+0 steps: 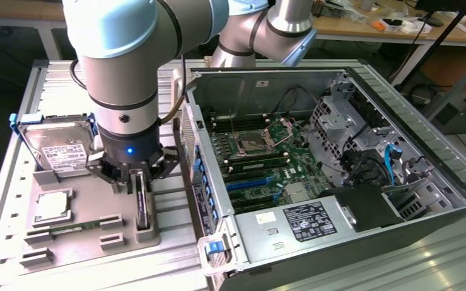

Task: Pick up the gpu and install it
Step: 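Pick up the gpu and move the gpu toward the slot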

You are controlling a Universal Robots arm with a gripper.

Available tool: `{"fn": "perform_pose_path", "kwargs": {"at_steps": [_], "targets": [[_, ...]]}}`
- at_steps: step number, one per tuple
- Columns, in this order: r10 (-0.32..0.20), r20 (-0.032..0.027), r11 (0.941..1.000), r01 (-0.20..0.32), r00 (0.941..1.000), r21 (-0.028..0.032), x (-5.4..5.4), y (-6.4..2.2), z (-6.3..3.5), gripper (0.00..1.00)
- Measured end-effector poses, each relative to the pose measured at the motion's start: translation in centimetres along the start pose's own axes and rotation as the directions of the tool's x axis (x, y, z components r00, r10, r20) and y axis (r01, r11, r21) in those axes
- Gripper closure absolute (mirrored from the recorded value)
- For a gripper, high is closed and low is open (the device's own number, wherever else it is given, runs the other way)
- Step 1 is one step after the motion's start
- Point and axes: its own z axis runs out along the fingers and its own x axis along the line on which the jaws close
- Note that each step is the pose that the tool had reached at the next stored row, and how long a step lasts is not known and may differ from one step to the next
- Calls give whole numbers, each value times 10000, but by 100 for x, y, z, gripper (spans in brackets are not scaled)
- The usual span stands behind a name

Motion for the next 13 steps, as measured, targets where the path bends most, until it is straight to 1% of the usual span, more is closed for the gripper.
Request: {"fn": "perform_pose_path", "kwargs": {"at_steps": [1,2,8,10,11,13], "targets": [[0,0,10000,0,10000,0,0,0,0,62],[0,0,10000,0,10000,0,0,0,0,69],[0,0,10000,0,10000,0,0,0,0,69],[0,-1,10000,0,10000,0,0,0,0,70],[0,-1,10000,0,10000,0,0,0,0,73],[0,0,10000,0,10000,0,0,0,0,73]]}}
